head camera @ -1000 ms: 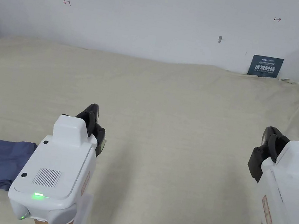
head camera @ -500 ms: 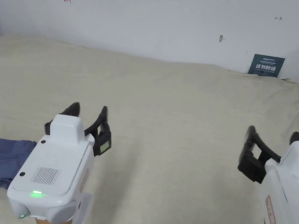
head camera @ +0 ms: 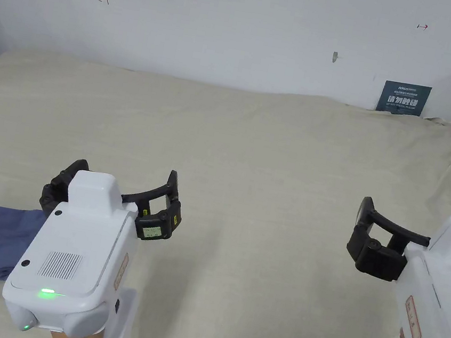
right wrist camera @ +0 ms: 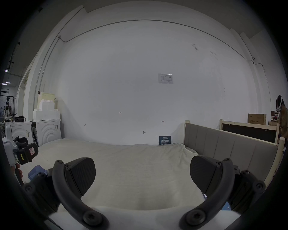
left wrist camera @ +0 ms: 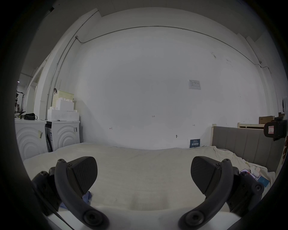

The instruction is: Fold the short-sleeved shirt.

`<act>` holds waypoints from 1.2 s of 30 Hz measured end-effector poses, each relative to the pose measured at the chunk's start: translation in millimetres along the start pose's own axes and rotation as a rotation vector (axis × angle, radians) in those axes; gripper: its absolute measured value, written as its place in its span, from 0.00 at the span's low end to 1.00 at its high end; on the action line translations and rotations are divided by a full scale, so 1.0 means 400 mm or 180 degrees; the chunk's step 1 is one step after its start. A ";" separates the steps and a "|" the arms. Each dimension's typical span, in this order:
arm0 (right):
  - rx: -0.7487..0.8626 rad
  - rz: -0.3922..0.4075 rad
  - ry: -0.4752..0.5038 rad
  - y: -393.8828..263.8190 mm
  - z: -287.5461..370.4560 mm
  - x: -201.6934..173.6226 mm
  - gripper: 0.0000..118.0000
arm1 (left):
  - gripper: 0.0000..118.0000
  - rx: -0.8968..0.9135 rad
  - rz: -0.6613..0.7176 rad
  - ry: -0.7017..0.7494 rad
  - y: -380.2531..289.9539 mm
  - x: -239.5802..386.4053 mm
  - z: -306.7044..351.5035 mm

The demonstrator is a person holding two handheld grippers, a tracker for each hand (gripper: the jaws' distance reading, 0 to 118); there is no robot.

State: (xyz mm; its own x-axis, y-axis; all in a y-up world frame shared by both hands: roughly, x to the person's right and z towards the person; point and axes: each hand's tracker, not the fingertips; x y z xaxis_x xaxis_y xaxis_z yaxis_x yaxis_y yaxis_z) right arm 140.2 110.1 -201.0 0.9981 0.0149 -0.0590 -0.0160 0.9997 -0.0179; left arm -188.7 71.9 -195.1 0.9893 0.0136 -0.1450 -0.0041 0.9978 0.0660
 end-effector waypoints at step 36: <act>0.0020 0.0012 0.0022 0.006 -0.002 -0.007 1.00 | 1.00 0.0023 -0.0050 0.0068 -0.001 -0.006 -0.004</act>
State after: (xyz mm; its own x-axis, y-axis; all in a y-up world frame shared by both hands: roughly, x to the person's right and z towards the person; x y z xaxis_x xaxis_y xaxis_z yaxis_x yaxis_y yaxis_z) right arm 137.4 112.4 -201.6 0.9976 0.0186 -0.0661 -0.0194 0.9997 -0.0115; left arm -191.5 71.8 -196.4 0.9860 -0.0005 -0.1670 0.0125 0.9974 0.0706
